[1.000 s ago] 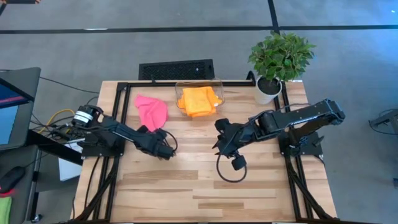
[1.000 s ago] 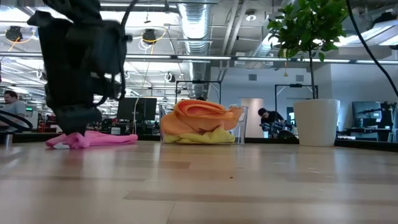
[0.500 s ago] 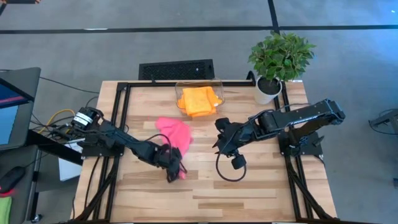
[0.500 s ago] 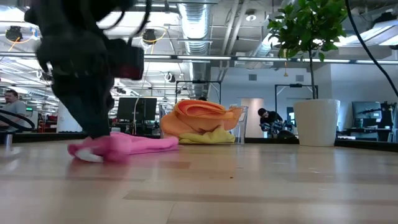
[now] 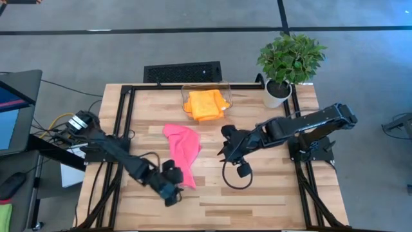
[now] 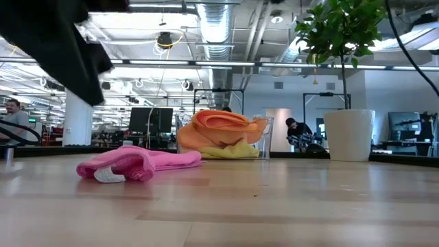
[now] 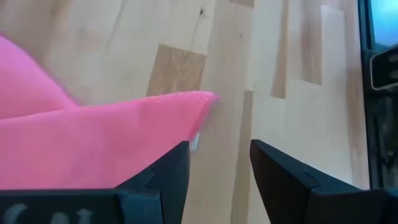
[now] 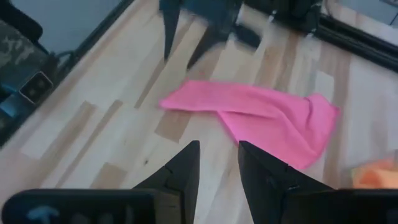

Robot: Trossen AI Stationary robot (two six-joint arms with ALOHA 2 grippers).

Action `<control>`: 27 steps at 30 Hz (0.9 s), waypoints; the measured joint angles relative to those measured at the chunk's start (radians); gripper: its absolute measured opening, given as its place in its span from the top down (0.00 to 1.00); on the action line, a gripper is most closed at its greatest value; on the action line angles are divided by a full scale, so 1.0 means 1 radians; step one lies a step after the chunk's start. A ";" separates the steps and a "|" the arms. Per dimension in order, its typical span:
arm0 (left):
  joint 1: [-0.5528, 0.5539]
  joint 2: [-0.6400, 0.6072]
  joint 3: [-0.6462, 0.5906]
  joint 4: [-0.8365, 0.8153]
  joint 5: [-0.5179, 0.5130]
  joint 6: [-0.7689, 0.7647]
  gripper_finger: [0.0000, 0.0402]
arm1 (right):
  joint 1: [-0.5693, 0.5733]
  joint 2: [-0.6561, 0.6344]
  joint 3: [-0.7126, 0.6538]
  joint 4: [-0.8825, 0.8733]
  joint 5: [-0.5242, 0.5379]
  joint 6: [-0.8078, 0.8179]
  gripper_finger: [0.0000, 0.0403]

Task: Fold microfiber towels
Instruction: Fold the pink towel

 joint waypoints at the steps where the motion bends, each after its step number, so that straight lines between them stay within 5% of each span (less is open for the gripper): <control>1: -0.026 -0.012 0.015 -0.041 -0.033 -0.010 0.60 | 0.004 0.001 -0.031 0.031 0.000 -0.005 0.67; 11: -0.211 -0.098 0.055 -0.231 -0.239 -0.207 0.60 | 0.064 0.138 -0.307 0.662 0.000 -0.075 0.67; 21: -0.242 -0.101 0.055 -0.286 -0.272 -0.318 0.60 | 0.115 0.454 -0.257 0.942 -0.002 -0.146 0.67; 27: -0.241 -0.101 0.055 -0.294 -0.278 -0.317 0.60 | 0.104 0.506 -0.243 0.981 -0.006 -0.098 0.67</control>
